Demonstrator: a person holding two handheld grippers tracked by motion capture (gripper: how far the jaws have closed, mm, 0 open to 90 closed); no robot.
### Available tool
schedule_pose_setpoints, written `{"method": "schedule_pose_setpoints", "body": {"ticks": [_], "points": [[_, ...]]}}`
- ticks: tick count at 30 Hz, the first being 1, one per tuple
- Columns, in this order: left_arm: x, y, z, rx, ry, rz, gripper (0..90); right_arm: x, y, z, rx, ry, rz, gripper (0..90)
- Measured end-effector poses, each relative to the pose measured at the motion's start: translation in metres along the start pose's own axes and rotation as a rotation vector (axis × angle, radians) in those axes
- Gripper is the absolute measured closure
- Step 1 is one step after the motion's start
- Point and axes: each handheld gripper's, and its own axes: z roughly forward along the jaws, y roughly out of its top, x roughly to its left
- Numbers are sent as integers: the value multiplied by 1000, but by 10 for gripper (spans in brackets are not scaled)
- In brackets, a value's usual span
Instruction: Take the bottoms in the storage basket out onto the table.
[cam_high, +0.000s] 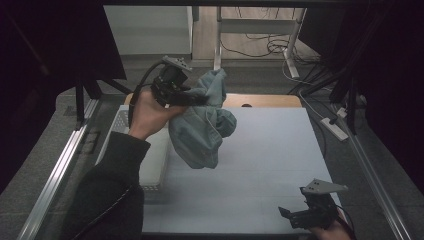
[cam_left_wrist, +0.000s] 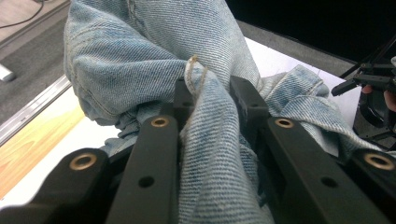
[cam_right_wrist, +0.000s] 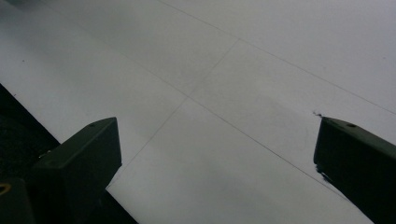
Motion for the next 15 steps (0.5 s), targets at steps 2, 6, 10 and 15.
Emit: {"method": "schedule_pose_setpoints", "body": {"ticks": [2,6,10,15], "points": [[-1,1,6,5,-7,7,735,0,0,0,0,0,0,13],[-4,3,15,16,-11,17,736,0,0,0,0,1,-2,13],[-5,3,25,29,-17,22,736,0,0,0,1,3,-3,13],[-6,0,40,45,-22,21,736,0,0,0,2,3,-5,13]]}}
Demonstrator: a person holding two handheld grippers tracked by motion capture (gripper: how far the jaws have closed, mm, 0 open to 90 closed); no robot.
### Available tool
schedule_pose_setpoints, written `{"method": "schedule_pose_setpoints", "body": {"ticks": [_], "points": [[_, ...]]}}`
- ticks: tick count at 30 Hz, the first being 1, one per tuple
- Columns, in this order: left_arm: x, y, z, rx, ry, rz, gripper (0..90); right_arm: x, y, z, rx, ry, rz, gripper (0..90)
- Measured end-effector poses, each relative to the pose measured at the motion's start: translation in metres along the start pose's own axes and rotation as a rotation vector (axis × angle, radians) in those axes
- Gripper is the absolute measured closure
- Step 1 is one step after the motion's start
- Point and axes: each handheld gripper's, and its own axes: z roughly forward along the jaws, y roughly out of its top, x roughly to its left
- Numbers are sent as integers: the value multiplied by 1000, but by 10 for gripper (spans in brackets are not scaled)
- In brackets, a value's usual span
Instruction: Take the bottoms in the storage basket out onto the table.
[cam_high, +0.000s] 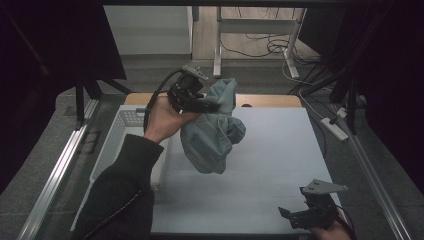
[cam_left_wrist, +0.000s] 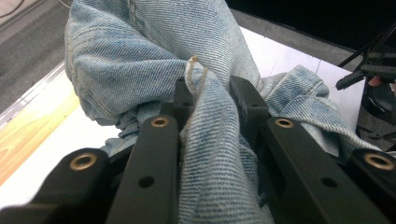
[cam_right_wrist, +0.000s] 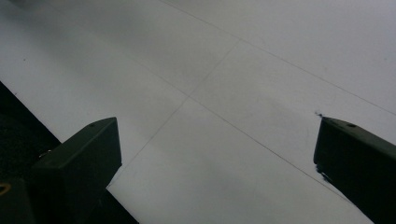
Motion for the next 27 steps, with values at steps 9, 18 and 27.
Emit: {"method": "schedule_pose_setpoints", "body": {"ticks": [9,18,27], "points": [[1,-6,25,24,-8,-5,736,1,0,0,3,1,-2,13],[7,-18,47,58,-1,-18,736,1,0,0,1,1,-7,13],[13,-31,70,87,-1,-39,735,1,0,0,4,1,-10,13]]}}
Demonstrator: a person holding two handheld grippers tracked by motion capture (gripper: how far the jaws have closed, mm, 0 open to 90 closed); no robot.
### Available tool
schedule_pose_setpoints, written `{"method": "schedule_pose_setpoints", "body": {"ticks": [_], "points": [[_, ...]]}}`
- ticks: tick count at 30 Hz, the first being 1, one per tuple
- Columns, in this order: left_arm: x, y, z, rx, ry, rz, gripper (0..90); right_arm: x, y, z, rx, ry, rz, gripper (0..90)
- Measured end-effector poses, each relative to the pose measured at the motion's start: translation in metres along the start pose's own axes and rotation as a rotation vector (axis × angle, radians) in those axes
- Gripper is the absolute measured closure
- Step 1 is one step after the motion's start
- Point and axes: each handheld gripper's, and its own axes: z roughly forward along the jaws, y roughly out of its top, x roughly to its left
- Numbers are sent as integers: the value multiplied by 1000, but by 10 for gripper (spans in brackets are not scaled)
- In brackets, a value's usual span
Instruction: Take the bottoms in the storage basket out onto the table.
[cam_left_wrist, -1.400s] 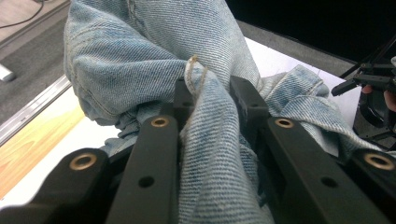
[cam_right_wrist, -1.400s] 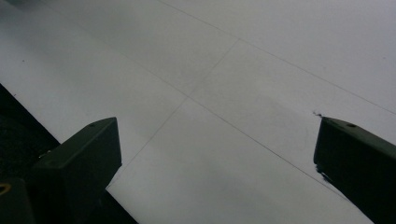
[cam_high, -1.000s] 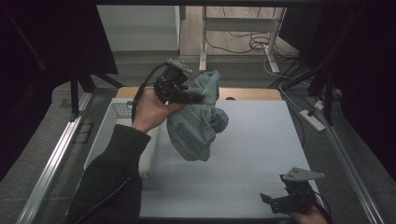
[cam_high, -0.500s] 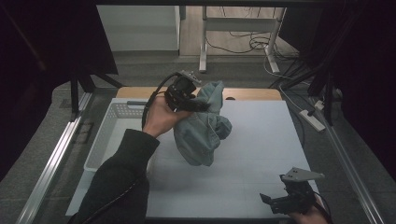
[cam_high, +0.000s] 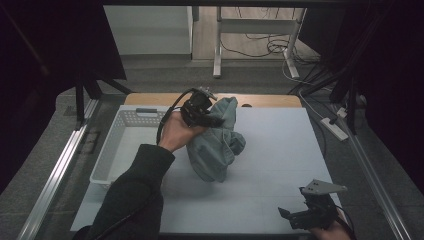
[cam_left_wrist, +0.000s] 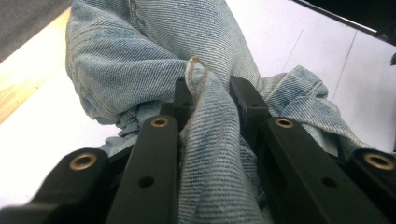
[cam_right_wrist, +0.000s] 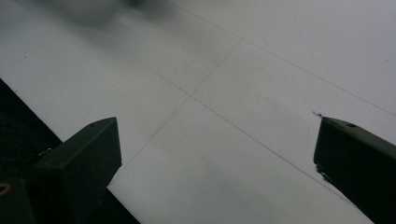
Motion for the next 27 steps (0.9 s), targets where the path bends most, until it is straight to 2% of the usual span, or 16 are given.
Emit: {"method": "schedule_pose_setpoints", "body": {"ticks": [14,23,27], "points": [[1,-16,40,49,-18,-18,729,1,0,0,1,0,-7,13],[-1,-22,54,55,-39,-14,718,1,0,0,3,0,-11,13],[-2,-27,64,63,-58,-28,706,1,0,0,6,-1,-13,13]]}}
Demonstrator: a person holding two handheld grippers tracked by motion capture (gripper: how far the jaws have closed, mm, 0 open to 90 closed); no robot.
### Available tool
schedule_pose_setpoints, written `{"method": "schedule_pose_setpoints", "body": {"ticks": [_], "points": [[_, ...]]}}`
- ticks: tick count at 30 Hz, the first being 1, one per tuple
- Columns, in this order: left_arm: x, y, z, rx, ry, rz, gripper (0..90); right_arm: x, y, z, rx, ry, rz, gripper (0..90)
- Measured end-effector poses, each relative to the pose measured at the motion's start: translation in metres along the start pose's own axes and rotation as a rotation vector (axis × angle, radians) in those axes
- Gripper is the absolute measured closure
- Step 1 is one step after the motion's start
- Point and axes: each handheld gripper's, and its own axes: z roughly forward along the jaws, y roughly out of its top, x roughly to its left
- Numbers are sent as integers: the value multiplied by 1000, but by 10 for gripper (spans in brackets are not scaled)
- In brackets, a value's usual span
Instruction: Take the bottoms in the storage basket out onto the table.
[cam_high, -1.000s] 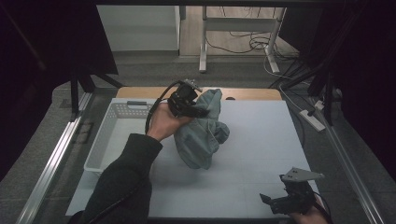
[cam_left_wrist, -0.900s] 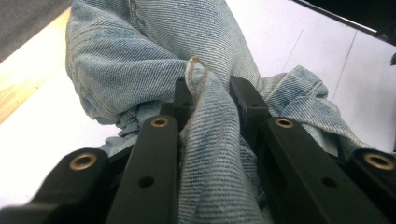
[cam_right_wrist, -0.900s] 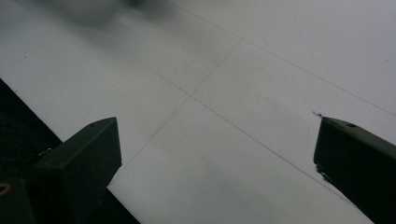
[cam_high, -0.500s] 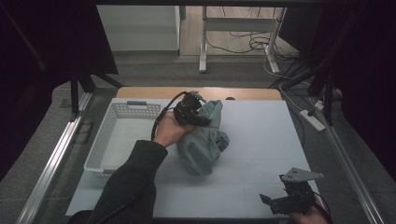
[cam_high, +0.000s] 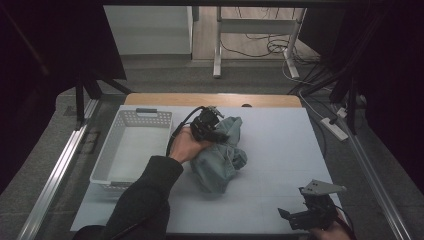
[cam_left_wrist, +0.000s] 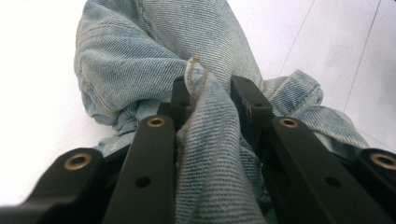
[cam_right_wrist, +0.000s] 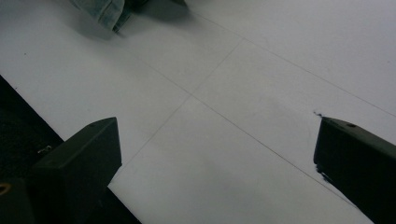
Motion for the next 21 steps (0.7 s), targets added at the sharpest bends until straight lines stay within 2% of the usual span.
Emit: {"method": "schedule_pose_setpoints", "body": {"ticks": [3,5,11,21], "points": [[0,-4,7,-7,-28,-19,687,0,0,0,0,0,-2,13],[1,-7,10,0,-40,-4,684,0,0,0,1,0,-2,13],[2,-17,20,-2,-35,15,661,1,0,1,5,1,-12,13],[4,-27,35,-1,-56,-43,548,1,0,1,11,1,-18,13]]}}
